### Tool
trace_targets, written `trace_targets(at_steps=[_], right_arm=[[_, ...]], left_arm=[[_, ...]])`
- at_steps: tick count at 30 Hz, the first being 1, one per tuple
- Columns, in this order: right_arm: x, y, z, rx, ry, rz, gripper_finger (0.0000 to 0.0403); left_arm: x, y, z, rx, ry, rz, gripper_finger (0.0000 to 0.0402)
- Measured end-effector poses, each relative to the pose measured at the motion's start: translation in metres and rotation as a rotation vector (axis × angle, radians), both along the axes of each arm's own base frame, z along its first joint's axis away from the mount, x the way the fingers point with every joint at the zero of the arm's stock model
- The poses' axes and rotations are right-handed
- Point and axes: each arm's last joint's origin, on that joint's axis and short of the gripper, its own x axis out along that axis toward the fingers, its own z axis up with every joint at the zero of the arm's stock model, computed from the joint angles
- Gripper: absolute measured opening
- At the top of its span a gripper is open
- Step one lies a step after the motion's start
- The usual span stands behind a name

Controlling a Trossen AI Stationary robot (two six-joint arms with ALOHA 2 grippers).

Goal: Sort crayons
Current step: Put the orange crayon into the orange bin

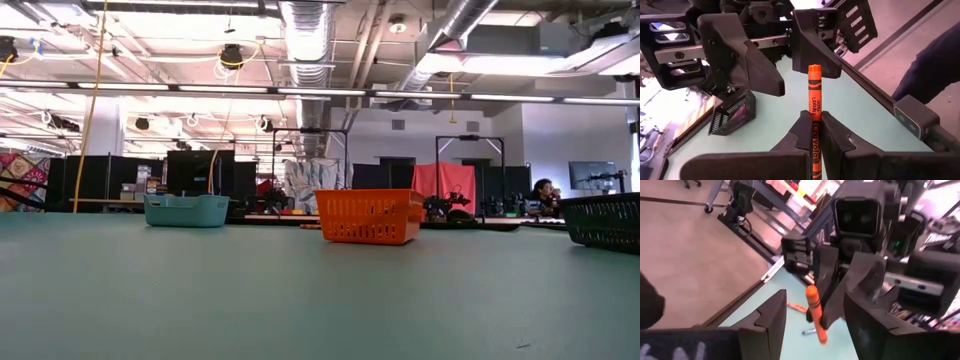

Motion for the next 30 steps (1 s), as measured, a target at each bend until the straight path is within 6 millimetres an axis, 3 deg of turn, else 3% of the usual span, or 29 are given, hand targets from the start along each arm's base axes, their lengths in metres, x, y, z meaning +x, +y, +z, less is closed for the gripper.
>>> trace_targets(at_steps=[18,30], right_arm=[[0.000,0.003,0.004,-0.023,-0.042,0.119,0.0093],[0.003,-0.001,0.004,-0.023,-0.042,0.110,0.0075]], left_arm=[[0.008,0.005,0.005,0.018,-0.041,-0.051,0.0000],[0.013,0.010,0.006,0.008,-0.044,-0.052,0.0000]])
